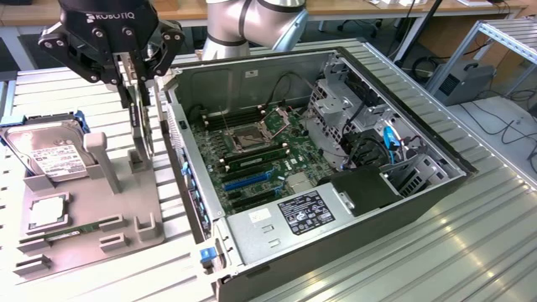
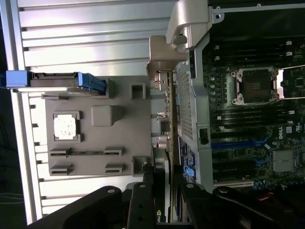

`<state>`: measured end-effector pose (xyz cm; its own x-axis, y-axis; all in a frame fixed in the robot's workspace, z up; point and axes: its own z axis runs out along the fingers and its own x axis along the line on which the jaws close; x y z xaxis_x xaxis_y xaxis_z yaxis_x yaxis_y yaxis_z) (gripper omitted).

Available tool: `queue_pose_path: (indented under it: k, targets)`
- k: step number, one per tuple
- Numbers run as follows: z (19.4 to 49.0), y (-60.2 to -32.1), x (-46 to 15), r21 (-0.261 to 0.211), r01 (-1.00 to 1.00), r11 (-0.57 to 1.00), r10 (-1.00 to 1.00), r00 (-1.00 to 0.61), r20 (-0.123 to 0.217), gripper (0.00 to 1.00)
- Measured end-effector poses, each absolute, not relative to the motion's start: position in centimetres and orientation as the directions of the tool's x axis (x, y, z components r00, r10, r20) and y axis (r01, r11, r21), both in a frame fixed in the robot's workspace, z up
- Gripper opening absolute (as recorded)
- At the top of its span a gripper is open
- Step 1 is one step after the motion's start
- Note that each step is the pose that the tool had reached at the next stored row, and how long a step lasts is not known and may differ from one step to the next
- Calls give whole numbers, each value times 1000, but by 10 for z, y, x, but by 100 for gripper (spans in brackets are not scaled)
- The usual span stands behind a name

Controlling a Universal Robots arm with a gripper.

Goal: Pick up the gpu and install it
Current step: 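Pick up the gpu and move the gpu toward the slot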

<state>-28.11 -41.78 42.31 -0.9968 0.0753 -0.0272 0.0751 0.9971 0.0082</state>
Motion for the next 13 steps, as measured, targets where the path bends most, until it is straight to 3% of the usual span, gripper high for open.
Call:
queue_pose_path:
  k: [13]
  targets:
    - [423, -418, -267, 8, 75, 997, 75, -997, -27, 27]
